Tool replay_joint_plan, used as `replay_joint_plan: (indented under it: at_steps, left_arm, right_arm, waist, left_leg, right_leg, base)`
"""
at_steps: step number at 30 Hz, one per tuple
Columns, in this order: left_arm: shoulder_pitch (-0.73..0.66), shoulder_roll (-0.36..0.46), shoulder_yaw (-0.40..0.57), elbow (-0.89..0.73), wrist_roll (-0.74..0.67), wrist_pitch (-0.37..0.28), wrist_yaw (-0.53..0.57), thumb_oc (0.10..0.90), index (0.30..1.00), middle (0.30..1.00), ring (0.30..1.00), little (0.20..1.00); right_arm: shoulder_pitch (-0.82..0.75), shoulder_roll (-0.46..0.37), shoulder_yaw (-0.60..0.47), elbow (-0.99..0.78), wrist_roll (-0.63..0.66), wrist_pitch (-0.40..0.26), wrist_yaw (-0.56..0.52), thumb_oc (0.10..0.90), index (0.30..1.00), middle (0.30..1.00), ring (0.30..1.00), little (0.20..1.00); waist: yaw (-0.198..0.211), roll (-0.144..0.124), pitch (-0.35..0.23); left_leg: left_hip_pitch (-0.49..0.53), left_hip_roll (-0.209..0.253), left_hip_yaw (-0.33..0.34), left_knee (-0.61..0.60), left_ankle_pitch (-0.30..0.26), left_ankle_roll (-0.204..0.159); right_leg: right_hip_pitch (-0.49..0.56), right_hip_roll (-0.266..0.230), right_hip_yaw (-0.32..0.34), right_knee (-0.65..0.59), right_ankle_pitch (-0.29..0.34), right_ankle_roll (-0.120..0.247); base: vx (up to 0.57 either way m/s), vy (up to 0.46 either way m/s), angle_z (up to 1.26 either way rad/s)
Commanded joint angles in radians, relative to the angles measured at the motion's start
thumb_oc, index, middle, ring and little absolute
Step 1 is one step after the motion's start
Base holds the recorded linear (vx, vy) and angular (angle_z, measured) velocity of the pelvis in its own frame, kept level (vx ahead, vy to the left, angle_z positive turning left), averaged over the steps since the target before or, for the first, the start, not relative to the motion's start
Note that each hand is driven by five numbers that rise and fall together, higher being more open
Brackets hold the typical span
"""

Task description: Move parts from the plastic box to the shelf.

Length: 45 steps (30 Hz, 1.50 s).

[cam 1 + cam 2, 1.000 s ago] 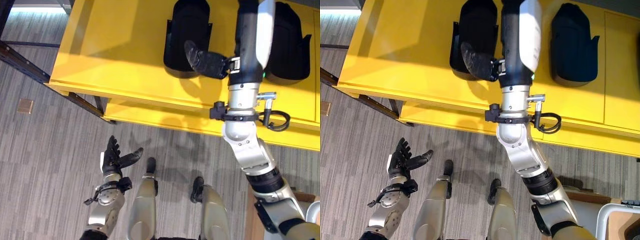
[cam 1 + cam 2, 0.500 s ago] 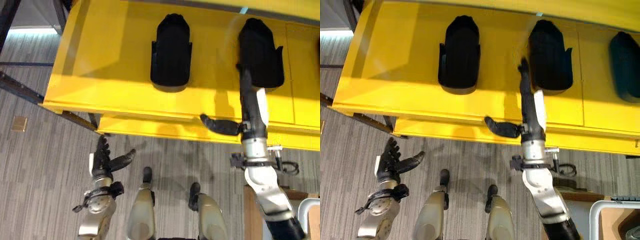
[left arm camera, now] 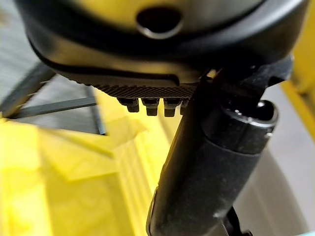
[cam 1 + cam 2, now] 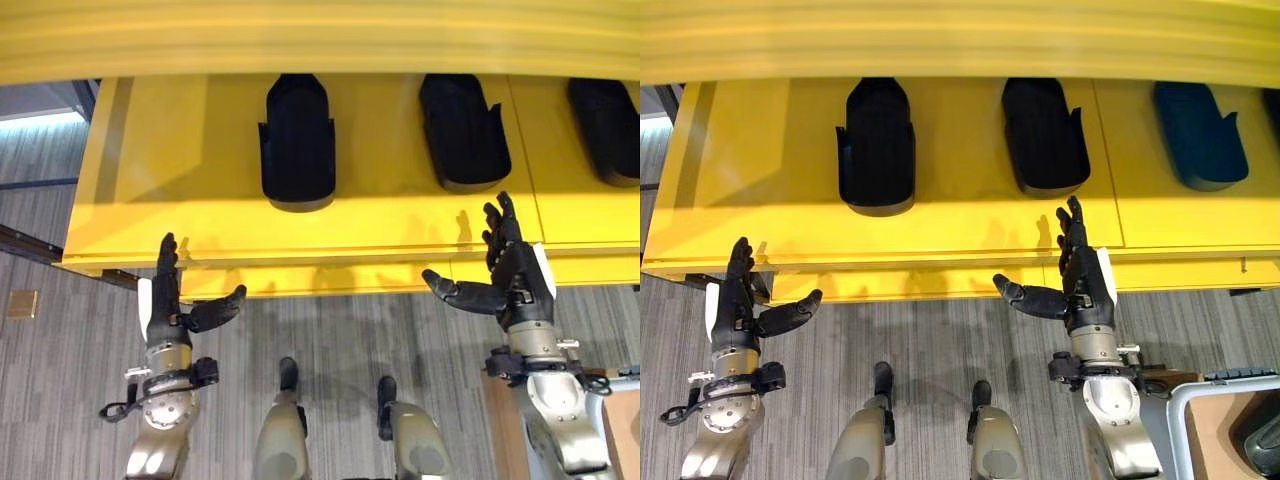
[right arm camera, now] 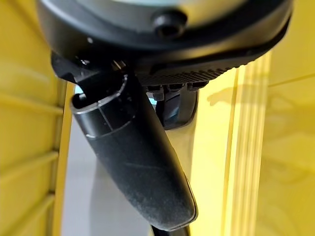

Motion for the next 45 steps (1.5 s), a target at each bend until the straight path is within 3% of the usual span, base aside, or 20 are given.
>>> replay_joint_plan:
  at_steps: [1, 11, 22, 45]
  left_arm:
    - [0.014, 0.055, 0.037, -0.063, 0.083, -0.073, 0.062, 0.9, 1.0, 1.0, 1.0, 1.0]
    - [-0.087, 0.14, -0.03, -0.012, 0.303, -0.046, 0.103, 0.9, 1.0, 1.0, 1.0, 1.0]
    - [-0.213, 0.174, -0.151, 0.115, 0.472, -0.011, 0.113, 0.9, 1.0, 1.0, 1.0, 1.0]
    - [-0.308, 0.162, -0.265, 0.2, 0.579, 0.009, 0.116, 0.9, 1.0, 1.0, 1.0, 1.0]
  right_arm:
    - [-0.026, -0.012, 0.0, -0.034, 0.075, -0.135, 0.019, 0.9, 1.0, 1.0, 1.0, 1.0]
    - [-0.052, -0.027, 0.031, -0.028, 0.089, -0.151, 0.005, 0.9, 1.0, 1.0, 1.0, 1.0]
    - [-0.081, -0.018, 0.057, -0.012, 0.083, -0.167, -0.017, 0.9, 1.0, 1.0, 1.0, 1.0]
    - [-0.074, -0.018, 0.072, -0.022, 0.067, -0.182, -0.032, 0.9, 1.0, 1.0, 1.0, 1.0]
  waist:
    - [-0.006, -0.018, -0.126]
    - [-0.027, -0.027, -0.115]
    - [-0.049, -0.04, -0.106]
    - [-0.069, -0.052, -0.093]
  left_leg:
    - [0.006, 0.106, -0.003, -0.031, 0.034, -0.05]
    - [0.026, 0.124, 0.035, -0.039, 0.037, -0.051]
    - [0.034, 0.125, 0.068, -0.039, 0.034, -0.047]
    - [0.031, 0.126, 0.083, -0.025, 0.028, -0.043]
  right_leg:
    - [0.002, -0.03, 0.022, -0.071, 0.061, 0.021]
    - [-0.018, -0.022, 0.054, -0.068, 0.069, 0.028]
    - [-0.033, -0.028, 0.084, -0.081, 0.089, 0.036]
    - [-0.052, -0.027, 0.103, -0.063, 0.089, 0.033]
  base:
    - [0.0, -0.015, -0.04]
    - [0.0, -0.004, -0.15]
    - [0.0, 0.01, -0.1]
    - [0.0, -0.002, -0.01]
